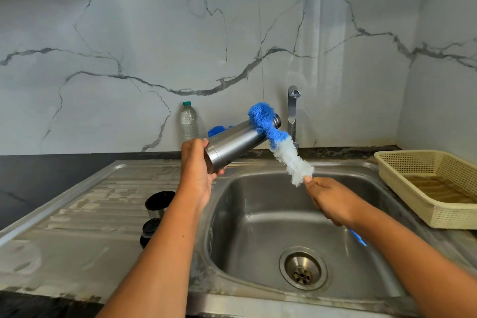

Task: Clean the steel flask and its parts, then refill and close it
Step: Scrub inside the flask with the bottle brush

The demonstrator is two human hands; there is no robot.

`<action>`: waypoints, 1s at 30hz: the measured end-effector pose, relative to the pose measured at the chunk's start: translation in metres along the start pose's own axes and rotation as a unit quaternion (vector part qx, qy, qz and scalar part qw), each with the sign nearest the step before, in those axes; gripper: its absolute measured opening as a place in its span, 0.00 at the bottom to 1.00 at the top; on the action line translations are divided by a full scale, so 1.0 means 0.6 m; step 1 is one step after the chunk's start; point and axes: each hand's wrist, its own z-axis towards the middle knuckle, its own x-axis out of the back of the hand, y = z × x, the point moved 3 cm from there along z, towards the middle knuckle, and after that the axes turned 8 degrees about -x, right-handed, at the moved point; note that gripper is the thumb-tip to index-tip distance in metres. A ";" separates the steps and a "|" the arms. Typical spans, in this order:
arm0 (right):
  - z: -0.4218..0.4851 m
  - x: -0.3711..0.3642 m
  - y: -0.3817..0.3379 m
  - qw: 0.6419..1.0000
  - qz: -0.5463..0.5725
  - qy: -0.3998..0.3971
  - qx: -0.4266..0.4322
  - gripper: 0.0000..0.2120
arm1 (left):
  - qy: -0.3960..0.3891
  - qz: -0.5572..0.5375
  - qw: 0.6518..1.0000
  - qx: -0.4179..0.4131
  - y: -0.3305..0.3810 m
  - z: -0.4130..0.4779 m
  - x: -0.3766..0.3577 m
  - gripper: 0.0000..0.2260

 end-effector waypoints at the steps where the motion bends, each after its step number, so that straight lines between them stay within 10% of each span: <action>1: 0.001 0.001 0.001 1.000 0.006 0.002 -0.002 0.21 | -0.005 0.004 1.000 -0.003 -0.001 -0.001 -0.002 0.26; 8: 0.003 0.022 0.018 0.999 0.017 -0.012 -0.032 0.22 | 0.025 -0.006 1.000 -0.007 0.007 0.018 0.036 0.37; 30: 0.006 0.030 0.003 0.986 -0.011 0.162 0.018 0.22 | 0.066 0.095 0.991 -0.071 0.017 0.008 0.041 0.09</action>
